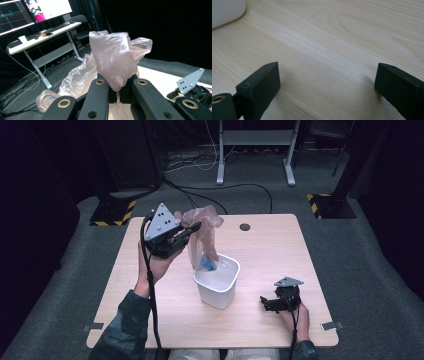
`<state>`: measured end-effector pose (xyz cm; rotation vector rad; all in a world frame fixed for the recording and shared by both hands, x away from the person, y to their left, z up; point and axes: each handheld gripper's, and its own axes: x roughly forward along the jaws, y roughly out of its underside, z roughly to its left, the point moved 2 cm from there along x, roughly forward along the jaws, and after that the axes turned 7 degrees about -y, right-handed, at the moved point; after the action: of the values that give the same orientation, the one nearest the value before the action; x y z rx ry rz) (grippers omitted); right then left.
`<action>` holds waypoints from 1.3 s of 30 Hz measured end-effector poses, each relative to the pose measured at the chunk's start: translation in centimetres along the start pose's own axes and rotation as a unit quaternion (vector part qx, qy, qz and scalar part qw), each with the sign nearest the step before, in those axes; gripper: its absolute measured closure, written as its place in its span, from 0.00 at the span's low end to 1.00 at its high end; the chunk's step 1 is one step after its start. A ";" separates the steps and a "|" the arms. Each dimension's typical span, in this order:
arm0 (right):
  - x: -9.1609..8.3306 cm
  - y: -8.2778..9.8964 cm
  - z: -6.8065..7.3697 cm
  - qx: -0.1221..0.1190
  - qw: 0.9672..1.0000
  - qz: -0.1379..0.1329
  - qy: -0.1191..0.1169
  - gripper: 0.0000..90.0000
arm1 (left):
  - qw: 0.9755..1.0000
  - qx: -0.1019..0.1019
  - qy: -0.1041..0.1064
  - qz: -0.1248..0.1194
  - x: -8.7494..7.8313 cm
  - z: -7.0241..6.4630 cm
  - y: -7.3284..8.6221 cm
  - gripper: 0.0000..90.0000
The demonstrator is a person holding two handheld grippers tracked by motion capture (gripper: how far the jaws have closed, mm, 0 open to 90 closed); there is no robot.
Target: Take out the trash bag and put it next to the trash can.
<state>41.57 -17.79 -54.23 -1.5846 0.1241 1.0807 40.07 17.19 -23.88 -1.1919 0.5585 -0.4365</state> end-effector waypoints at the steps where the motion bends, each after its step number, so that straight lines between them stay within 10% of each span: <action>1: 0.0 0.0 0.0 0.000 1.000 0.000 0.000 0.06 | 1.000 -0.001 -0.003 -0.001 -0.2 0.2 -0.1 0.97; 21: 0.0 0.0 0.0 0.003 1.000 -0.001 0.003 0.06 | 0.997 -0.019 -0.072 0.024 -3.3 5.1 2.8 0.97; 39: 0.0 0.0 0.0 0.004 1.000 -0.001 0.004 0.06 | 0.990 -0.069 -0.070 0.101 1.3 6.1 10.8 0.97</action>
<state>41.59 -17.82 -54.23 -1.5807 0.1323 1.0721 45.17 24.32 -32.72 -1.2734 0.5878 -0.1419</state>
